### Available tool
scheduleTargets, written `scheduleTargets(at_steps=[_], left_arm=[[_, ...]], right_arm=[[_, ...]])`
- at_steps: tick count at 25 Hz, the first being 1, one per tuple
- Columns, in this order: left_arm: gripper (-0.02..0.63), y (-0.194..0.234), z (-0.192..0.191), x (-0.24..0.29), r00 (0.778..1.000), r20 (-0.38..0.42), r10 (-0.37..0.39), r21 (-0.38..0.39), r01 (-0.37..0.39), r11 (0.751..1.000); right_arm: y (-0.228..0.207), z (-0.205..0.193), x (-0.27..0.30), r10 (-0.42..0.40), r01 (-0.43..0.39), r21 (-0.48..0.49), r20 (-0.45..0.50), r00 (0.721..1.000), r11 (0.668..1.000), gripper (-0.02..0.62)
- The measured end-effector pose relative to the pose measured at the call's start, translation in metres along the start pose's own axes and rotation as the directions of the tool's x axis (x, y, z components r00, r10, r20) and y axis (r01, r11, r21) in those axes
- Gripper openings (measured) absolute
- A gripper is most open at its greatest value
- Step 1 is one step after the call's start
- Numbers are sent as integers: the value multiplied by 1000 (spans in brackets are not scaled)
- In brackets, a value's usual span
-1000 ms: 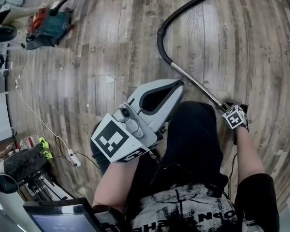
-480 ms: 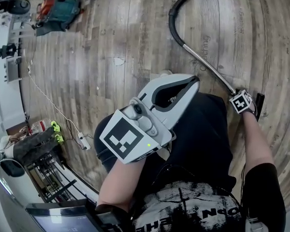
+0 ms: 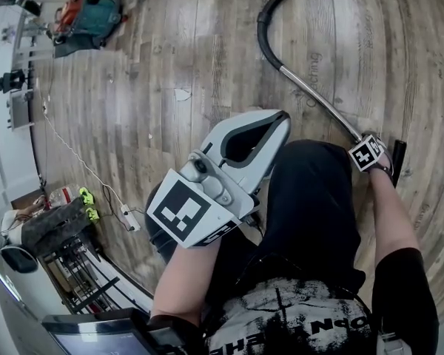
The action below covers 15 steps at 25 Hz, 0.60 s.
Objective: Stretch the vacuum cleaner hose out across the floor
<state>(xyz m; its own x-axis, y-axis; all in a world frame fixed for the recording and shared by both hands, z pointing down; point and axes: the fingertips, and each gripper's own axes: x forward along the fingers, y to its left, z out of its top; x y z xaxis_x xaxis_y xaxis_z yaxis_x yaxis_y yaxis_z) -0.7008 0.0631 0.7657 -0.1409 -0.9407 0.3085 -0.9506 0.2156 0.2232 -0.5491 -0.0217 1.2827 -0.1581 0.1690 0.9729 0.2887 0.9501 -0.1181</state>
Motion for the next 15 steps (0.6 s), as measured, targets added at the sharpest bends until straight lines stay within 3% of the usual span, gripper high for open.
scheduleTargets(at_steps=[5, 9, 15], left_arm=[[3, 3, -7, -5, 1000, 0, -25, -13, 25, 1000], [3, 14, -14, -5, 1000, 2, -5, -42, 5, 999], [27, 37, -44, 17, 997, -70, 17, -60, -21, 998]], right_arm=[[4, 3, -4, 9, -9, 8, 18, 1000, 1000, 202], [8, 4, -18, 31, -31, 16, 12, 999, 999, 202], [-2, 11, -55, 30, -30, -3, 2, 1000, 1000, 202]])
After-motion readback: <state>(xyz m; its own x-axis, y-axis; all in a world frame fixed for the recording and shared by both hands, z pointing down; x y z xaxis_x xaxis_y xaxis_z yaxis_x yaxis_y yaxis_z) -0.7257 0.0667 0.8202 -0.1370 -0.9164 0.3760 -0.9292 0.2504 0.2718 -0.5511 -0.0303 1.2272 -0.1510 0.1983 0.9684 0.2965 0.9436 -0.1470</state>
